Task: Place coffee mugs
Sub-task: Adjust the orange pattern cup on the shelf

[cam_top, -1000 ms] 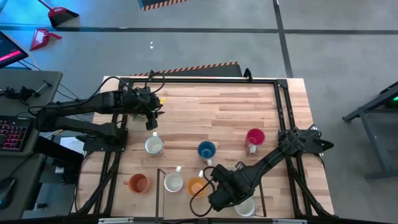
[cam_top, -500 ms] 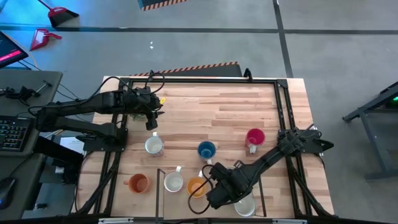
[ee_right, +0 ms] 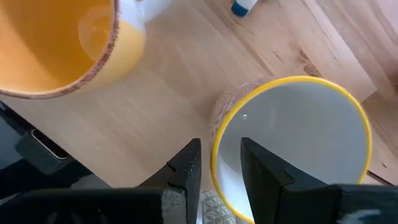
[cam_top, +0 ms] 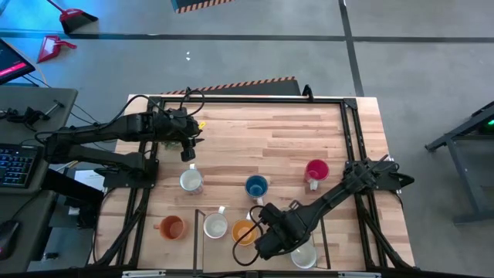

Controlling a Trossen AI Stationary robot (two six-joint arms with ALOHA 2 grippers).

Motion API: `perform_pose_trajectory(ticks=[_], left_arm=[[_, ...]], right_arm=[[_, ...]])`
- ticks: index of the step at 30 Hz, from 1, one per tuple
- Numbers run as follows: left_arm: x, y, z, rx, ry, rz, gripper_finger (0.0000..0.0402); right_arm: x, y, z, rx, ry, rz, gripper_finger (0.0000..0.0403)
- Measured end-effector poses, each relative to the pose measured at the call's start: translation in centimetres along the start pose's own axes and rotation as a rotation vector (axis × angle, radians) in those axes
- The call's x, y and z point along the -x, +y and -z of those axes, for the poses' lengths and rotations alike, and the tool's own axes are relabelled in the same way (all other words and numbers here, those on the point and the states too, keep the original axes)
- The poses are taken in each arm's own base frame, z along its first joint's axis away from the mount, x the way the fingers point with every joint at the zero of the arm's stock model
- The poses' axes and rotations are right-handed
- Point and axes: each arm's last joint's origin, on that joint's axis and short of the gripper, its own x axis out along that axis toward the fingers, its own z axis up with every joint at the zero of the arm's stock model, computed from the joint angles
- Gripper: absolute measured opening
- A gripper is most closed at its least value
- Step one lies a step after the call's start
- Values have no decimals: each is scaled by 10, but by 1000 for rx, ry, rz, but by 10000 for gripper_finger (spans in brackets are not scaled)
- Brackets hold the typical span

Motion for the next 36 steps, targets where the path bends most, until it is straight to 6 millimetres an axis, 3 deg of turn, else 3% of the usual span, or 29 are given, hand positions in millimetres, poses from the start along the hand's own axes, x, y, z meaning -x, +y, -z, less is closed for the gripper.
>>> perform_pose_trajectory(ticks=[8,16,24,36], left_arm=[[0,0,0,0,-1,0,142],[0,0,0,0,0,0,142],[0,0,0,0,0,0,142],[0,0,0,0,0,0,142]], right_arm=[[-20,2,2,0,33,13,89],[-27,1,4,-15,65,32,87],[-27,1,4,14,65,25,11],[-27,-3,4,28,91,57,2]])
